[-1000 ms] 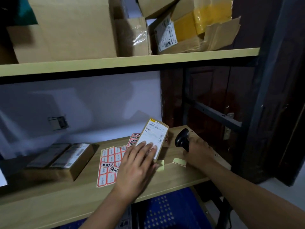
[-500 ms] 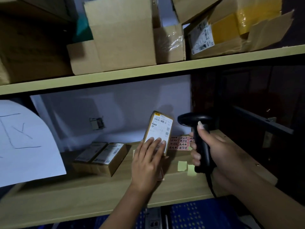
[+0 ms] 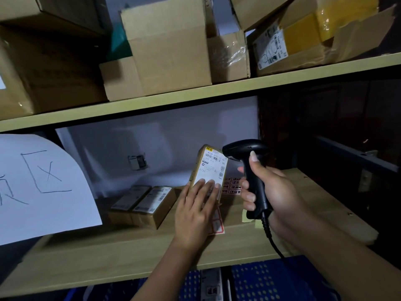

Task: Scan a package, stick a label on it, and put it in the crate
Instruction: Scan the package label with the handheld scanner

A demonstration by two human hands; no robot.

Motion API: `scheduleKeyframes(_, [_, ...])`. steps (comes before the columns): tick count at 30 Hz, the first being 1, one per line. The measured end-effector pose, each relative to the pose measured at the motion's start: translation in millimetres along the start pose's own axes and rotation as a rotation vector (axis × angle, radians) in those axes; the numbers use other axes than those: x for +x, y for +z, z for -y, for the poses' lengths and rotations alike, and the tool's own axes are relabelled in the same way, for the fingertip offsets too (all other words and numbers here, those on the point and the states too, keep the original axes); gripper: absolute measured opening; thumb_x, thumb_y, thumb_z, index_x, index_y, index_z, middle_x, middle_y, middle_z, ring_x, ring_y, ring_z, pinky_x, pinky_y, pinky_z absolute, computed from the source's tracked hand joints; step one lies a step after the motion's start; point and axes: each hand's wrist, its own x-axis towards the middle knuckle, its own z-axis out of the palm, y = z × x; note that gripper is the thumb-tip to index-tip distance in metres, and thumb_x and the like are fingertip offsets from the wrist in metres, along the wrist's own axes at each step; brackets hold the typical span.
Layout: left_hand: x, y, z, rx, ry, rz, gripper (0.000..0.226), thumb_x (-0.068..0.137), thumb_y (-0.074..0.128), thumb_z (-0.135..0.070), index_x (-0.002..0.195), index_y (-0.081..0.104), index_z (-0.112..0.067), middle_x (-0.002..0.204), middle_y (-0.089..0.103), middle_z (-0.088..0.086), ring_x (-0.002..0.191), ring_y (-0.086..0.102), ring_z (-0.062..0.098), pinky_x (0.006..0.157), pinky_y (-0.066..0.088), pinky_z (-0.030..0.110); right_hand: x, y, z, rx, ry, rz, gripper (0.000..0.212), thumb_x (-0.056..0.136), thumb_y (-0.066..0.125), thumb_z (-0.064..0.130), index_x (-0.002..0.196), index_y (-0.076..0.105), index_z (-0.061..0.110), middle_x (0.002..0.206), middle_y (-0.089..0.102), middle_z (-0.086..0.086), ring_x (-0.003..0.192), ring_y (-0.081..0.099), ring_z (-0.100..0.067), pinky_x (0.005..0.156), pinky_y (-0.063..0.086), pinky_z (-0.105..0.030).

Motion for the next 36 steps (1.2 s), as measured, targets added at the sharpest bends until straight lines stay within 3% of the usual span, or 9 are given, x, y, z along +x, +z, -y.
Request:
scheduleKeyframes(4, [0,0,1,0.000,0.007,-0.018,0.058,0.088,0.078,-0.022,0.144,0.063,-0.014,0.145,0.066,0.010,0.141,0.048,0.028,0.123,0.028,0.045,-3,-2,3,-0.030,-0.004,0.004,0.043,0.097,0.057,0.045,0.107,0.062,0.003,0.061,0.050,-0.005,0.042,0.041,-0.015,0.035,0.035,-0.024])
scheduleKeyframes(9, [0,-1,0,-0.025,0.002,-0.048,0.048,0.095,0.070,-0.017,0.143,0.064,-0.014,0.144,0.067,0.009,0.141,0.049,0.027,0.120,0.037,0.048,-4,-5,5,-0.043,0.006,0.003,0.048,0.097,0.058,0.045,0.115,0.061,0.001,0.063,0.050,-0.005,0.041,0.041,-0.014,0.034,0.034,-0.025])
scheduleKeyframes(18, [-2,-1,1,-0.027,0.014,-0.024,0.046,0.098,0.064,-0.018,0.145,0.063,-0.016,0.146,0.065,0.008,0.143,0.047,0.027,0.120,0.039,0.050,-4,-6,1,-0.053,0.015,0.004,0.048,0.097,0.058,0.045,0.115,0.061,0.001,0.065,0.049,-0.006,0.042,0.041,-0.014,0.035,0.035,-0.025])
scheduleKeyframes(24, [-4,1,2,-0.023,0.023,-0.003,0.048,0.098,0.063,-0.020,0.146,0.062,-0.015,0.148,0.064,0.008,0.144,0.047,0.027,0.120,0.040,0.051,-2,-10,-2,-0.021,0.045,0.008,0.036,0.097,0.059,0.044,0.103,0.055,0.008,0.062,0.047,-0.006,0.038,0.040,-0.014,0.034,0.034,-0.024])
scheduleKeyframes(32, [-5,4,3,-0.019,0.023,-0.007,0.043,0.101,0.058,-0.020,0.143,0.064,-0.015,0.145,0.066,0.009,0.142,0.047,0.027,0.119,0.039,0.050,1,-15,-2,-0.046,0.037,0.008,0.047,0.096,0.057,0.048,0.110,0.061,0.003,0.064,0.048,-0.005,0.041,0.041,-0.014,0.036,0.034,-0.023])
scheduleKeyframes(34, [-5,3,4,-0.023,0.020,0.004,0.045,0.099,0.058,-0.021,0.143,0.064,-0.015,0.145,0.066,0.009,0.142,0.047,0.027,0.118,0.040,0.051,3,-17,-3,-0.126,-0.002,-0.003,0.047,0.097,0.057,0.048,0.110,0.060,0.003,0.064,0.049,-0.005,0.043,0.041,-0.014,0.037,0.035,-0.025])
scheduleKeyframes(36, [-5,1,4,-0.040,0.009,0.012,0.046,0.097,0.058,-0.023,0.143,0.064,-0.014,0.145,0.067,0.010,0.141,0.047,0.027,0.116,0.042,0.052,7,-23,-6,-0.421,-0.089,-0.038,0.042,0.098,0.057,0.047,0.105,0.057,0.006,0.066,0.050,-0.002,0.046,0.045,-0.014,0.041,0.039,-0.028])
